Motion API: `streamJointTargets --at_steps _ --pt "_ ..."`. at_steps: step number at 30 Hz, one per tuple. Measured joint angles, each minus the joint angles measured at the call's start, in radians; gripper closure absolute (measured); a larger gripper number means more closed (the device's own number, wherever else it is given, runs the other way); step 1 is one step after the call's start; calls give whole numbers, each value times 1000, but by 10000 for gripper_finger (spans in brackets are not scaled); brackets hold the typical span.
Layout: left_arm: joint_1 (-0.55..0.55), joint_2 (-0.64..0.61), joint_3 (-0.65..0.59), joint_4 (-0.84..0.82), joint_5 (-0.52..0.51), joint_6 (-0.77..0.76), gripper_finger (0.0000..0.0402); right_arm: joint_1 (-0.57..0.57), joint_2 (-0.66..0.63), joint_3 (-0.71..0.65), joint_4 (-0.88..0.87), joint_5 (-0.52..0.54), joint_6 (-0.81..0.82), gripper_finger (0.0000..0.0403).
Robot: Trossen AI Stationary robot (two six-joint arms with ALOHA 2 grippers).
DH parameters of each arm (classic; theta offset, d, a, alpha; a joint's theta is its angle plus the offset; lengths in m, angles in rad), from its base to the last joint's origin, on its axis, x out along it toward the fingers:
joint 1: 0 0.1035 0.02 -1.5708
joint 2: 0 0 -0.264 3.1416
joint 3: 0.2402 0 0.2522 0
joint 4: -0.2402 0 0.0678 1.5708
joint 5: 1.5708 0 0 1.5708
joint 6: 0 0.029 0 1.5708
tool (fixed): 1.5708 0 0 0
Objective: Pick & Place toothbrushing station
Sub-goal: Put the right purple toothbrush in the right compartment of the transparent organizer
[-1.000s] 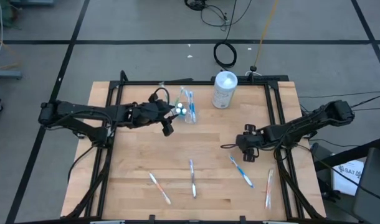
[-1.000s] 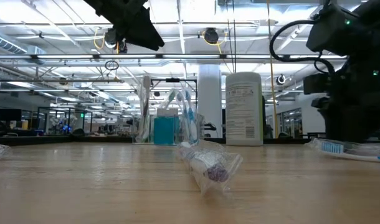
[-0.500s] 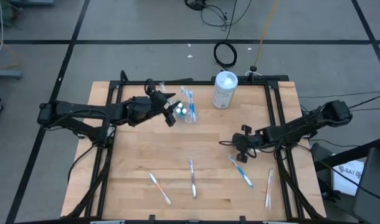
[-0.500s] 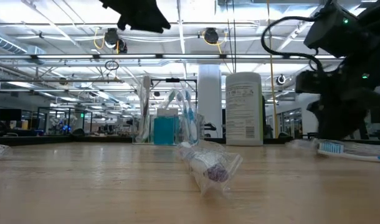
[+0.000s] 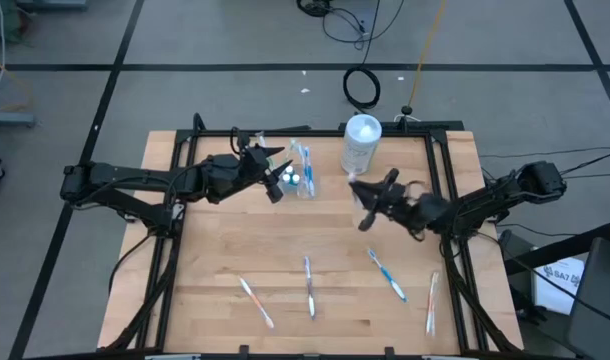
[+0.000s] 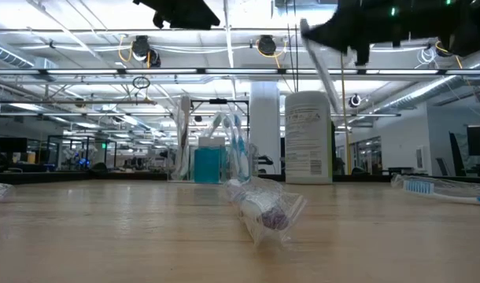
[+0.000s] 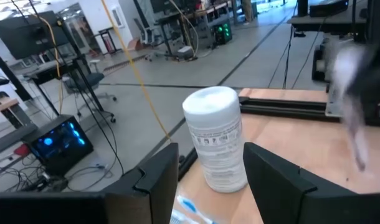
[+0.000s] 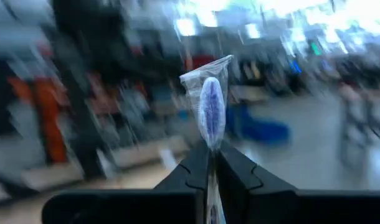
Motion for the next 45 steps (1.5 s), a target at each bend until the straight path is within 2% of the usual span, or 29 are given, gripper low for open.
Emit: streamJointTargets --at_steps 3,6,11,17,22,30,39,45 --pt "-9 0 0 -12 -5 4 218 -1 0 0 171 -132 -97 396" --pt "-21 -22 0 -58 -8 -11 218 0 2 1 234 -252 -137 398" --pt "-60 -106 0 -222 -8 -80 218 -3 59 1 329 -289 -137 397" --pt "-113 -191 0 -453 -9 -231 218 -22 167 23 468 -389 -143 397" --pt "-162 -217 -1 -573 -10 -338 218 -49 277 128 463 -389 -178 397" --pt "-236 -219 0 -646 -30 -458 218 -142 466 314 418 -377 -278 397" --pt "-330 -270 0 -798 -91 -598 218 -299 698 443 459 -360 -169 397" --pt "-373 -281 0 -900 -151 -696 218 -352 793 462 440 -346 -36 397"
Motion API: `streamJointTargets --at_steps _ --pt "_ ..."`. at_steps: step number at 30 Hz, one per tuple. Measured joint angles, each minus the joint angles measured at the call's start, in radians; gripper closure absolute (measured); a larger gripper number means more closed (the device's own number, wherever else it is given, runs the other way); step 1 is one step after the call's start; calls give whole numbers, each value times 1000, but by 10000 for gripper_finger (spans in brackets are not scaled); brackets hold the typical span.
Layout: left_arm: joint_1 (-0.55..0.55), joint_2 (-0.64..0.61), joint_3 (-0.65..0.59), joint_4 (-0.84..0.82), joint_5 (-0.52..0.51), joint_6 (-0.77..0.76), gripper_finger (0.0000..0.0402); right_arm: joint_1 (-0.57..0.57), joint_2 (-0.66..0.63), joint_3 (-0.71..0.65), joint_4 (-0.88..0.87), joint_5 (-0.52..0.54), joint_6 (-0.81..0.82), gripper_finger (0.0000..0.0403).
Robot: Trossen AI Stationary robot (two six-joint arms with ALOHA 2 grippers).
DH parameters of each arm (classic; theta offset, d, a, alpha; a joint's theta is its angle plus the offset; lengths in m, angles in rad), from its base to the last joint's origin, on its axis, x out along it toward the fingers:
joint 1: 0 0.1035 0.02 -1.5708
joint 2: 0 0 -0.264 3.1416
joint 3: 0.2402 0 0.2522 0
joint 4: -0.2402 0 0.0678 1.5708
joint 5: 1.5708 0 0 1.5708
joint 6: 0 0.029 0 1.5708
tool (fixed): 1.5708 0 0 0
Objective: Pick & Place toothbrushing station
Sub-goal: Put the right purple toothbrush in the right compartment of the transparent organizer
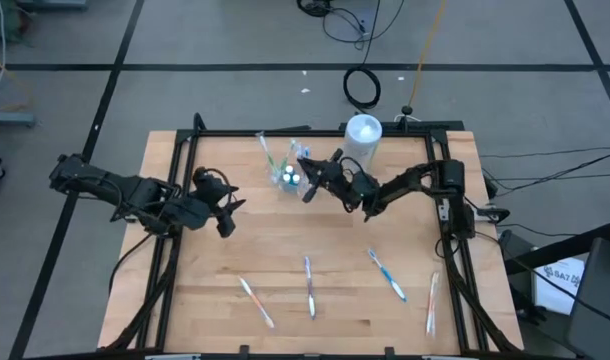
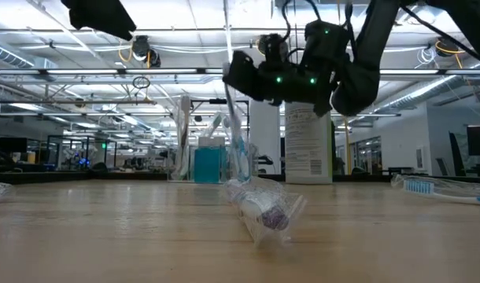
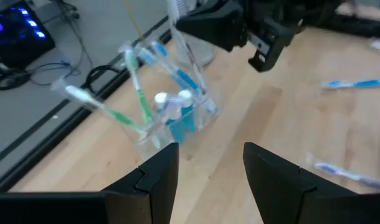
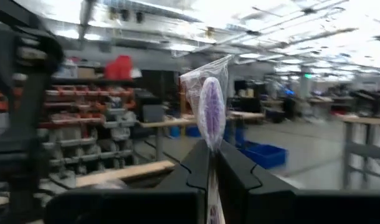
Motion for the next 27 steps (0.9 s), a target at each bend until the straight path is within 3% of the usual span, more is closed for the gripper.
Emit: streamJointTargets --at_steps 5,10,18,27 --pt "-27 0 0 -34 -59 -23 218 -5 38 -1 -18 93 26 397" --pt "-42 0 0 -32 -66 -23 218 4 38 -2 -115 109 83 397" --pt "-60 0 0 -32 -94 -28 218 39 37 -2 -216 277 171 397" --pt "-81 0 0 -31 -25 -84 218 43 37 -3 -345 280 137 369"
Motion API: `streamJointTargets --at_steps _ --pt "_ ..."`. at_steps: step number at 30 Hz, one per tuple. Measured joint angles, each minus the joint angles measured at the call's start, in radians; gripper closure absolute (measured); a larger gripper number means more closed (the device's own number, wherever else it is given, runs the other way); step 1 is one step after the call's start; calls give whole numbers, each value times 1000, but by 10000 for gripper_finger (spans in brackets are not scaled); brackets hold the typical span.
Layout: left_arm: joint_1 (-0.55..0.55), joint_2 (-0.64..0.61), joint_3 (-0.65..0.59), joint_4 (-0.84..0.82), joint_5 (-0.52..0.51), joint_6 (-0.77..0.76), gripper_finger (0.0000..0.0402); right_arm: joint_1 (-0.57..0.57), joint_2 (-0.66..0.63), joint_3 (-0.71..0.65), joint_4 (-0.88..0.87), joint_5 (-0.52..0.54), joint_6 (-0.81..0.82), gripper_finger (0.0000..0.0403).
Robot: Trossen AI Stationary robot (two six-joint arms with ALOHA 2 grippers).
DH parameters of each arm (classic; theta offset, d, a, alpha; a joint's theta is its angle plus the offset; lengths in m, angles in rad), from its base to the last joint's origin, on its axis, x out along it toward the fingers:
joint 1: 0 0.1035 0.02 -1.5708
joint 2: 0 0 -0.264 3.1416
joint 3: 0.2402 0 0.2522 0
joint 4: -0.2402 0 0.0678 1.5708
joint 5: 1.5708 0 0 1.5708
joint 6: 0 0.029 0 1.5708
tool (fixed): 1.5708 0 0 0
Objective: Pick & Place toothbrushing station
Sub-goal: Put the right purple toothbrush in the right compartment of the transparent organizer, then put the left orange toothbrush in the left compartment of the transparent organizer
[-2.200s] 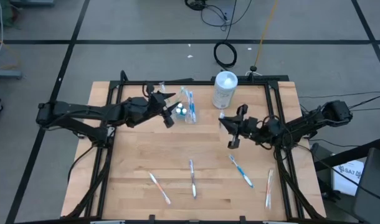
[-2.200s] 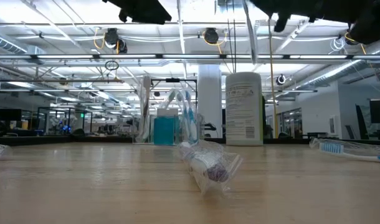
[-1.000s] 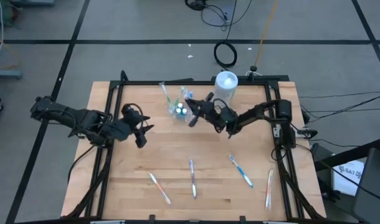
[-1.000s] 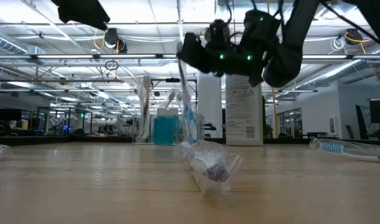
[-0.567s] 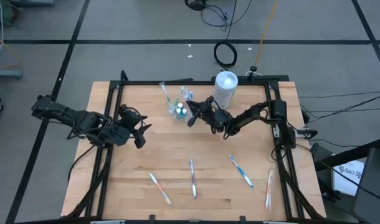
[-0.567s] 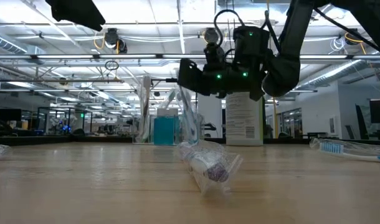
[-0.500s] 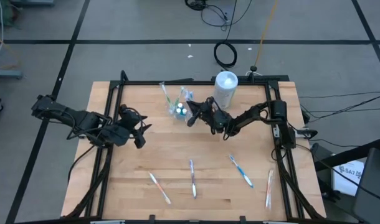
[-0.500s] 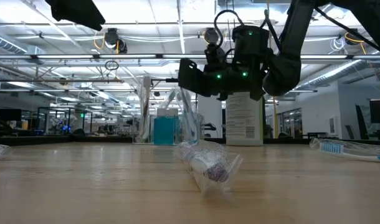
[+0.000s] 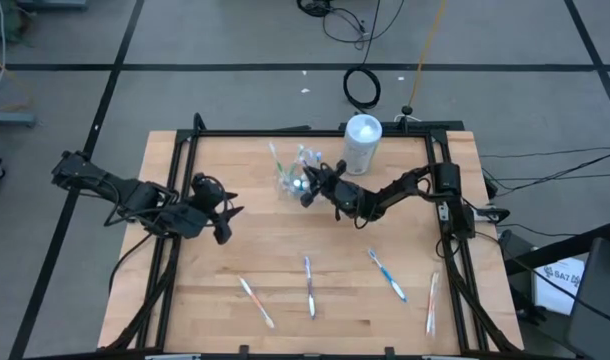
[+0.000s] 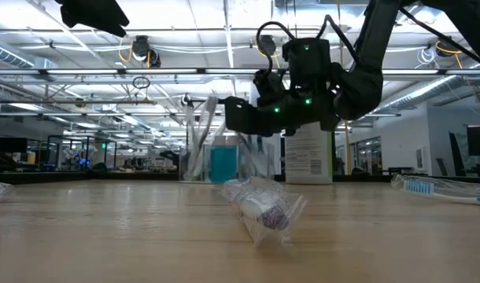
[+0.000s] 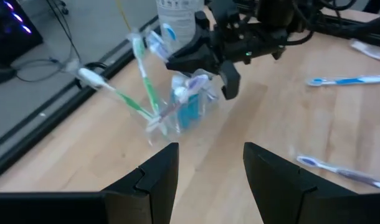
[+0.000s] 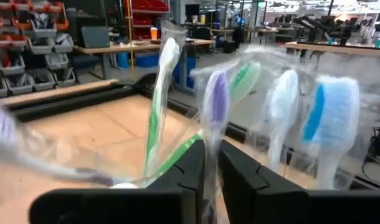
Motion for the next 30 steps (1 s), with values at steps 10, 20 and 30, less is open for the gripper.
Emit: streamJointTargets --at_steps 10,20,30 --pt "-49 0 0 0 58 -68 218 12 -41 -2 15 -2 -112 299" --pt "-101 56 0 2 59 -141 218 69 -236 -1 -232 -11 -116 250" --pt "-166 306 0 12 231 -194 218 137 -534 -1 -615 -164 -80 250"
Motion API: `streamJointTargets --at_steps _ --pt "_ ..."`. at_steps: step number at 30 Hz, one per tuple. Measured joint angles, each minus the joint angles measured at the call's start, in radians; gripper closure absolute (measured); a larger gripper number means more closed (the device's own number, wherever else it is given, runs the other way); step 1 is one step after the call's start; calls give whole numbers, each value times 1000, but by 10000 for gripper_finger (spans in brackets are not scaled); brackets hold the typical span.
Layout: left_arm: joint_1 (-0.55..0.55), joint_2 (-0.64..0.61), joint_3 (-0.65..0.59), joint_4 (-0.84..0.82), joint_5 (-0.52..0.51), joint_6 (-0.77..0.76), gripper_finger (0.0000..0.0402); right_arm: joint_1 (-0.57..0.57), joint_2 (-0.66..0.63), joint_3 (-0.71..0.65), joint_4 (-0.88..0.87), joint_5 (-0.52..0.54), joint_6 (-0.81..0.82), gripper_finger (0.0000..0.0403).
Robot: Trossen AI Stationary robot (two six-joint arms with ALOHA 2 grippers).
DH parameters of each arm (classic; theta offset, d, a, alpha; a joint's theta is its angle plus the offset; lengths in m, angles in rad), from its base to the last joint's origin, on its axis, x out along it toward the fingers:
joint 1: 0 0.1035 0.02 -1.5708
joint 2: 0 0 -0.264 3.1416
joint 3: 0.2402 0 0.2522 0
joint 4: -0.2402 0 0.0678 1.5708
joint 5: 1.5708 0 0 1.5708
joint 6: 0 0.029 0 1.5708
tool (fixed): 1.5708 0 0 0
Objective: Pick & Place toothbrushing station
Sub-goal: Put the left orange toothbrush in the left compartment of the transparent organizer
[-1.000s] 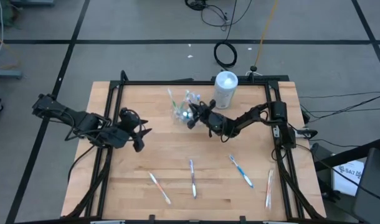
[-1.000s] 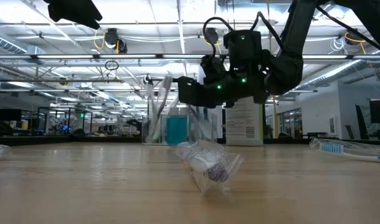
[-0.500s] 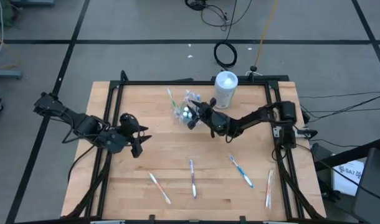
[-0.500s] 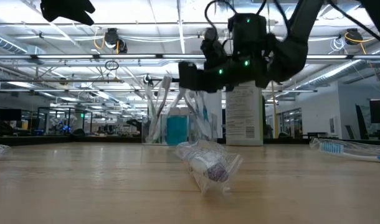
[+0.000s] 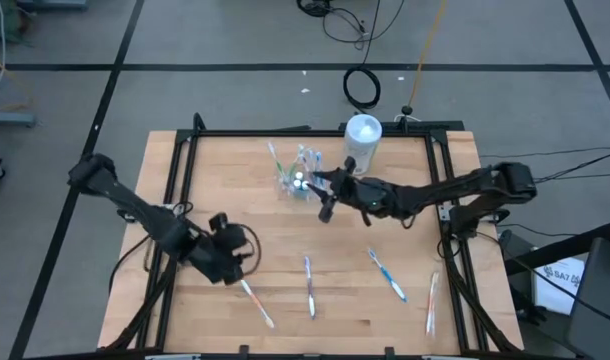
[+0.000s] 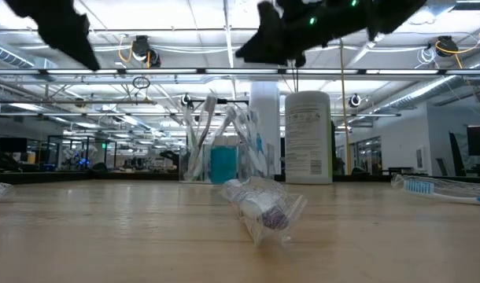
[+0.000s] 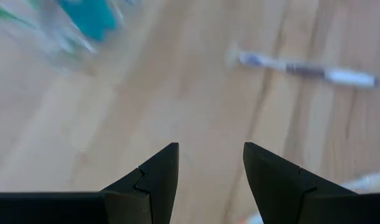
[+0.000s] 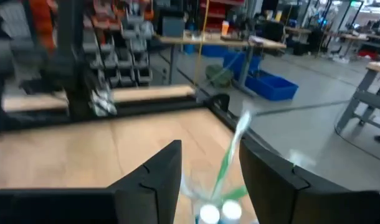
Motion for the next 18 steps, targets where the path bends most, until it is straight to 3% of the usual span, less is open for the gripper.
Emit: streamJointTargets --at_steps 9,18 --pt "-41 239 0 199 278 247 218 21 -53 0 -24 -2 -39 260" --pt "-40 420 0 420 437 642 218 19 -53 0 -28 -2 -61 262"
